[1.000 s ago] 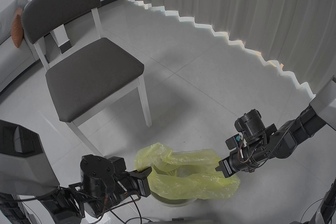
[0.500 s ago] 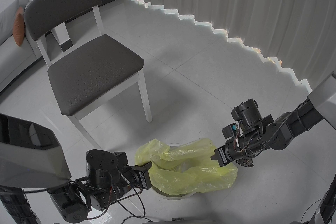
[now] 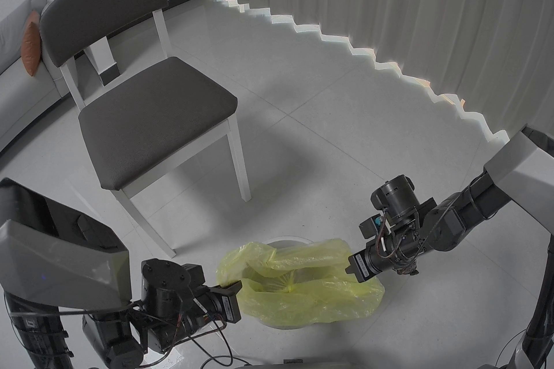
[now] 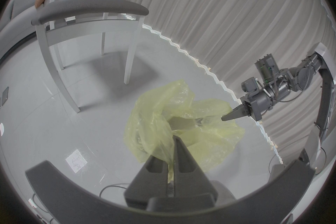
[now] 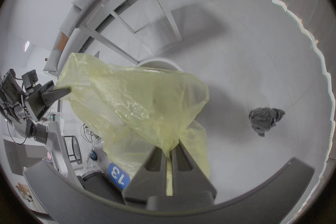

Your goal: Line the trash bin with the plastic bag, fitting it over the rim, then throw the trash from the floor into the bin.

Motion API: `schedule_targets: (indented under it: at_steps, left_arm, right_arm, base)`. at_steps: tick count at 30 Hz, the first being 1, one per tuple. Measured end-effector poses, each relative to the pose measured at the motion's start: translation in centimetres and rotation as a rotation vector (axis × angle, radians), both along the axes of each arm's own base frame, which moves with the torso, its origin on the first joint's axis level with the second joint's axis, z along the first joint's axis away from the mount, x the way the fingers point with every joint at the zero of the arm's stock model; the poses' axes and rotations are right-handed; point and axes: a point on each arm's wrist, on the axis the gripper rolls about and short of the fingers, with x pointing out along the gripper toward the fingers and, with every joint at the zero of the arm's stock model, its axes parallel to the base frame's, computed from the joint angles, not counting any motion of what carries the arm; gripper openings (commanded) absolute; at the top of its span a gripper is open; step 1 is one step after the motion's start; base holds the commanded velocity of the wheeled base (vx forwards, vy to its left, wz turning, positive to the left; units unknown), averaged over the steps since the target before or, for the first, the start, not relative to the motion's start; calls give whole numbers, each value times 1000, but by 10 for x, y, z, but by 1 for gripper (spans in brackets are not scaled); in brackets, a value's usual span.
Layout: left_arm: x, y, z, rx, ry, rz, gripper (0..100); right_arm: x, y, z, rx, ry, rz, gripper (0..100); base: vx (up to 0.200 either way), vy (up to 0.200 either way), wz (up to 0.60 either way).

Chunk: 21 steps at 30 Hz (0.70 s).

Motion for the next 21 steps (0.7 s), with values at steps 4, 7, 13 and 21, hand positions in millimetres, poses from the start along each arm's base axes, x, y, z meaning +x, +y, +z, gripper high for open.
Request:
schedule_targets:
  at_steps: [4,7,13,21]
  left_arm:
    - [-17,4,3,2,2,-27,0]
    - [-28,9,2,15,22,-42,0]
    - [-36,13,-5,46,74,-47,0]
    - [-23,15,-20,77,100,-9,0]
  right_arm:
    - [-11,-6,1,-15,23,3,0]
    - [-19,-10,3,-22,32,8,0]
    - [-27,-10,-4,-38,59,23,0]
    - [-14,2,-19,-38,66,31,0]
  base:
    - [0,0,0]
    - [0,0,0]
    - [0,0,0]
    - [0,0,0]
